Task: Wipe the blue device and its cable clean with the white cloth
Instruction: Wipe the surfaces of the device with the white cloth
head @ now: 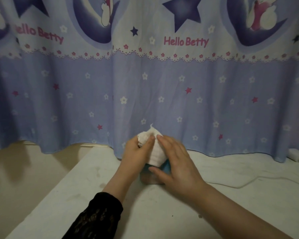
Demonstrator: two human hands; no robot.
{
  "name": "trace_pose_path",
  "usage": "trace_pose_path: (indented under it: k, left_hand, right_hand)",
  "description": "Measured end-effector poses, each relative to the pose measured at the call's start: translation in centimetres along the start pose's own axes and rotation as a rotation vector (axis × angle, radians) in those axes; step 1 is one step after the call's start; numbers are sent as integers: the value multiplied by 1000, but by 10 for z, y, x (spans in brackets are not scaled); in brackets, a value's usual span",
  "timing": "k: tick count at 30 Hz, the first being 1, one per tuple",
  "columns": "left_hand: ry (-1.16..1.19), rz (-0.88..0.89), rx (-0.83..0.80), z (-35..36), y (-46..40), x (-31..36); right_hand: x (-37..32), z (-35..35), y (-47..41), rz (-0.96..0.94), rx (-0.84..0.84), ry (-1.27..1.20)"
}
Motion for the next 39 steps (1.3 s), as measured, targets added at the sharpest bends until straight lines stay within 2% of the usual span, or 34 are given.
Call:
trace_pose_path:
  k: [3,5,7,11,13,17,21,29,35,37,39]
  left_hand:
    - [127,-69,-166,5,-1,-4]
    - [130,-89,-167,-1,-6,-7]
    - [-45,-131,-207,-13,-11,-14]
    - [-332,-337,-555,-33,-8,-45]
    - [-373,-375,-637,-36,-7,-55]
    - [-273,-373,-553,-32,-8,-60]
    - [-222,-351,-551,-30,-7,-59]
    - [-141,-296,-475,-25,-7,-52]
    - [-144,-252,-506,-24,-7,-49]
    - [-176,-251,-547,-27,-9,-51]
    - [-216,-260,-602,-29,-8,-53]
  right_hand:
    - [0,-4,-2,40,21,-104]
    - [7,-14,-4,68,89,-78]
    - [17,-21,-4,132,117,25]
    - [22,-17,-5,147,33,275]
    - [18,-12,-5,114,-49,327]
    - [15,-11,-4,132,-237,348]
    - [18,-13,-3,130,-378,454]
    - [17,-7,-3,39,-343,614]
    - [16,-7,-7,-21,-163,611]
    - [17,-9,-8,-25,-171,608]
    - [18,-10,-10,-37,-247,611]
Point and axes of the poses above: each hand's wrist, its own y-axis away from the middle knuckle, its own z-axis out of the palm, x = y × z, the point moved 3 cm from there along -y, towards the middle knuckle, and after that the axes turned 2 degrees about -x, right-handed, at the moved point
